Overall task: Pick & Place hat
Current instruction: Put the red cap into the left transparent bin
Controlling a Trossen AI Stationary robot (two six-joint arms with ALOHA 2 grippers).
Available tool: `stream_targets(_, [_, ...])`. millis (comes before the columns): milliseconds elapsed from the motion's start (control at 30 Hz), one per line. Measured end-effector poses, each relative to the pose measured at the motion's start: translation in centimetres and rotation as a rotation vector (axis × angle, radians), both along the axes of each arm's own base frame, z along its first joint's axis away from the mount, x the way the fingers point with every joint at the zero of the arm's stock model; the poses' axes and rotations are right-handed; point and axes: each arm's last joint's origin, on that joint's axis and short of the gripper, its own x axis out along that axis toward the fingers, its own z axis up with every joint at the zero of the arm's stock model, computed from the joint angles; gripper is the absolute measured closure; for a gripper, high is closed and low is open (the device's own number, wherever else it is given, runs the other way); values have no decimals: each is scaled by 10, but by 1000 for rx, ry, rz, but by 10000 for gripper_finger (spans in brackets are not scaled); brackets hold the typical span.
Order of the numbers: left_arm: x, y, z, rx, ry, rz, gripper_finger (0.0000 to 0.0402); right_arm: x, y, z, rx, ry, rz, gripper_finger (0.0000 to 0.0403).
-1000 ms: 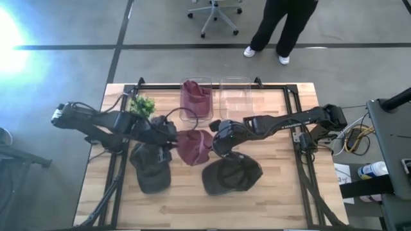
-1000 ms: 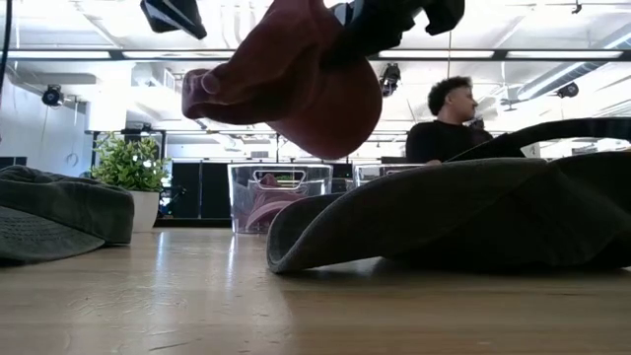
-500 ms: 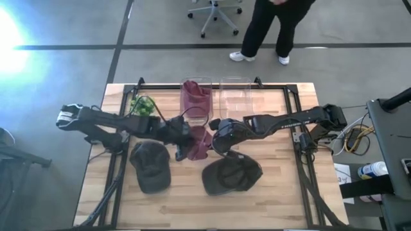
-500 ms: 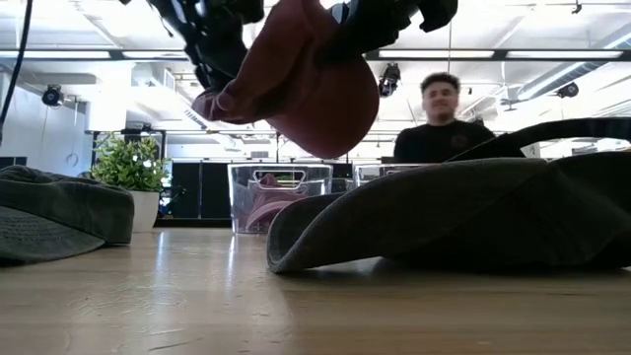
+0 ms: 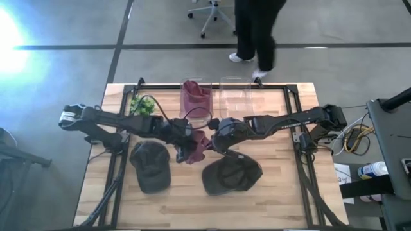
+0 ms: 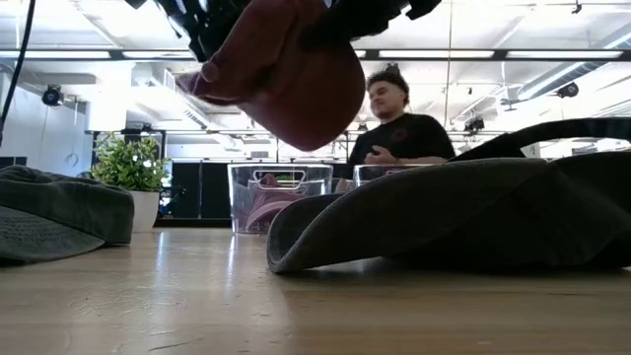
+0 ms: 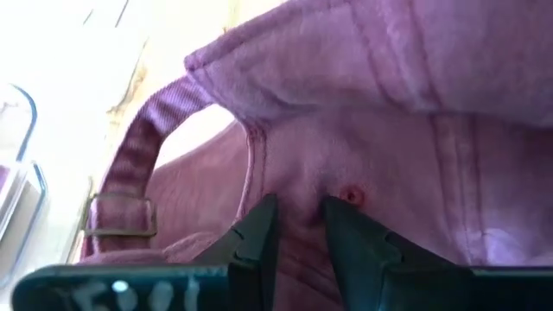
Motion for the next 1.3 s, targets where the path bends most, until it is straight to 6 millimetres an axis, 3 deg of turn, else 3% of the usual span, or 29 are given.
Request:
stream_targets(267, [-3, -2, 8, -44, 3, -20, 307, 0, 0, 2, 4, -13, -2, 390])
stream_targets(433, [-10, 0, 40, -7, -54, -31, 307, -3, -1, 1, -5, 26, -7, 390])
stream_targets(600, [-20, 0, 59, 20, -18, -43, 307, -7, -1, 1, -7, 49, -5, 390])
stream_targets(833, [-41, 6, 106, 120, -24, 91, 307, -9, -9, 5, 91, 51, -93, 390])
stream_targets(1067, [-76, 8, 137, 237, 35, 248, 307, -3, -43, 12, 406, -7, -348, 390])
stream_targets(1300, [-90, 5, 130, 195, 54, 304, 307, 4, -97, 29, 737, -296, -521, 390])
